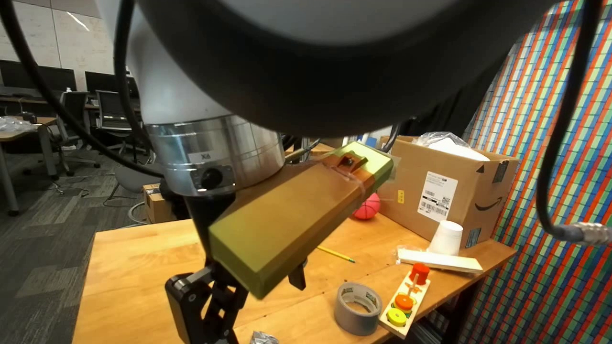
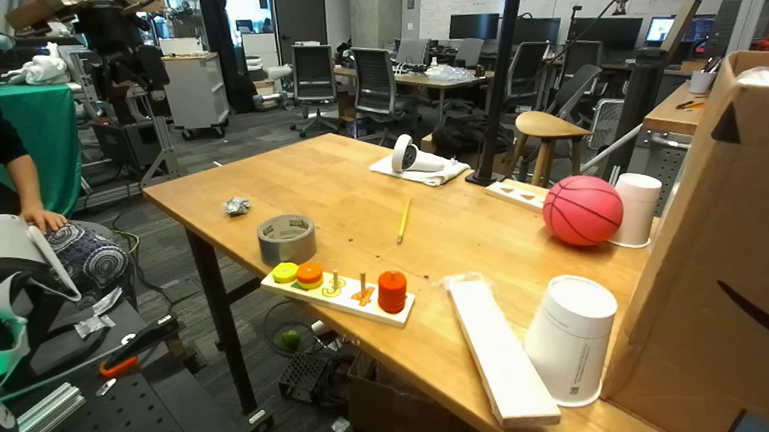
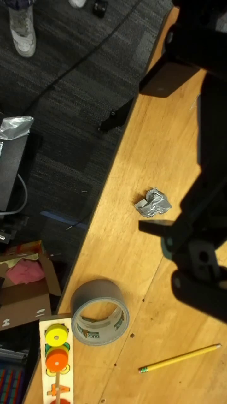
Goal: Move the ball to the right
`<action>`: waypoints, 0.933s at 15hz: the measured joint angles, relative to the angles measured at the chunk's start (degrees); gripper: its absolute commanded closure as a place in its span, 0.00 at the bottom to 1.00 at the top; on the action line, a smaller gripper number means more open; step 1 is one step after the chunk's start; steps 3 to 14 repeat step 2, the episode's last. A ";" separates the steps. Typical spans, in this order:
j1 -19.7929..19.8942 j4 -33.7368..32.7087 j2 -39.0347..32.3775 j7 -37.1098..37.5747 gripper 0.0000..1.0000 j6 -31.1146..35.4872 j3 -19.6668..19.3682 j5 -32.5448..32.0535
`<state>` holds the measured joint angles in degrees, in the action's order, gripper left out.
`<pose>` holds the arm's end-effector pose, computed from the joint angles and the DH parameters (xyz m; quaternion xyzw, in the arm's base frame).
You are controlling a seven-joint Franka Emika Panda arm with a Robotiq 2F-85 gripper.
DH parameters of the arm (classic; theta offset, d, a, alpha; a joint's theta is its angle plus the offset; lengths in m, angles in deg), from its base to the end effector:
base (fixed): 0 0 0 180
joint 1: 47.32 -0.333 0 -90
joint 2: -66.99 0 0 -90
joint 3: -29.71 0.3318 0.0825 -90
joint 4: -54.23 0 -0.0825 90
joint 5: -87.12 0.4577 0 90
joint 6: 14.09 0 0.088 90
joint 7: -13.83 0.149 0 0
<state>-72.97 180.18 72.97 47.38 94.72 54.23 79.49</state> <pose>0.3599 0.4073 0.3476 0.9771 0.1675 -0.0216 0.1292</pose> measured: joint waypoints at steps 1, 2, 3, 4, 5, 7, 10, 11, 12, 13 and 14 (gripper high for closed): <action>0.00 0.01 0.00 0.00 0.00 0.00 0.00 0.00; 0.00 0.01 0.00 0.00 0.00 0.00 0.00 0.00; 0.00 0.01 0.00 0.00 0.00 0.00 0.00 0.00; 0.00 0.01 0.00 0.00 0.00 0.00 0.00 0.00; 0.00 0.01 0.00 0.00 0.00 0.00 0.00 0.00; 0.00 0.01 0.00 0.00 0.00 0.00 0.00 0.00; 0.00 0.01 0.00 0.00 0.00 0.00 0.00 0.00; 0.00 0.01 0.00 0.00 0.00 0.00 0.00 0.00; 0.00 0.01 0.00 0.00 0.00 0.00 0.00 0.00; 0.00 0.01 0.00 0.00 0.00 0.00 0.00 0.00; 0.00 0.01 0.00 0.00 0.00 0.00 0.00 0.00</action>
